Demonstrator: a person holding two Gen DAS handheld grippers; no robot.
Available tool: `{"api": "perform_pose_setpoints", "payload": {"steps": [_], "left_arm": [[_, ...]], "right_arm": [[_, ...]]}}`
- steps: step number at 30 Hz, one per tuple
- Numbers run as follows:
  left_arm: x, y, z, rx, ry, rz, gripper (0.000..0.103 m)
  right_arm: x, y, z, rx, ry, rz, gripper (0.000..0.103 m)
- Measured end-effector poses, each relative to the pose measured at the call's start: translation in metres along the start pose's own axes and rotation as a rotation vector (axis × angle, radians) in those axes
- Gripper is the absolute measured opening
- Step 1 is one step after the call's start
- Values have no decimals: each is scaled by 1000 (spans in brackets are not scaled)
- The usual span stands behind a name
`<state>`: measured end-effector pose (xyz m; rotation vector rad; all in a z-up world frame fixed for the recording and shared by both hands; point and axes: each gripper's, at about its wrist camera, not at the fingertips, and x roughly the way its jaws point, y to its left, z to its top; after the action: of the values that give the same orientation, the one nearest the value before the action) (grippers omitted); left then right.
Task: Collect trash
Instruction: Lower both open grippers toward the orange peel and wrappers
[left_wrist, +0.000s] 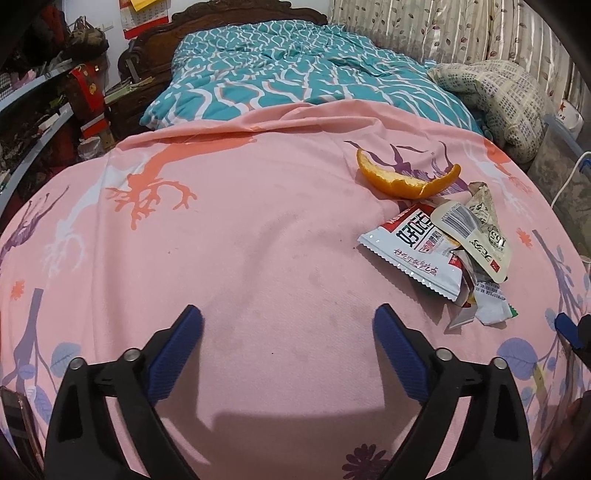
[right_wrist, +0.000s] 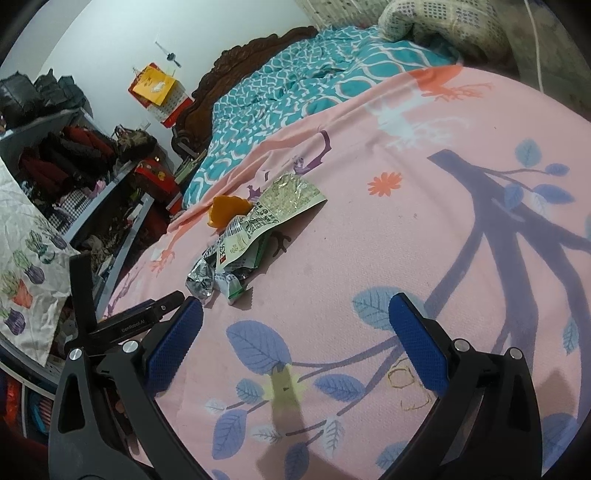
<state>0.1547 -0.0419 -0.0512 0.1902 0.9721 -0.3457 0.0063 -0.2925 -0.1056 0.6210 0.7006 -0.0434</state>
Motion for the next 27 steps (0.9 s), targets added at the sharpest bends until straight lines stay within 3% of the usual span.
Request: {"api": "perform_pose_setpoints", "payload": {"steps": [27], "left_arm": [[2,-4,-1,61,31,7,95]], "right_arm": [[6,11,-2,-46,6,-62,100]]}}
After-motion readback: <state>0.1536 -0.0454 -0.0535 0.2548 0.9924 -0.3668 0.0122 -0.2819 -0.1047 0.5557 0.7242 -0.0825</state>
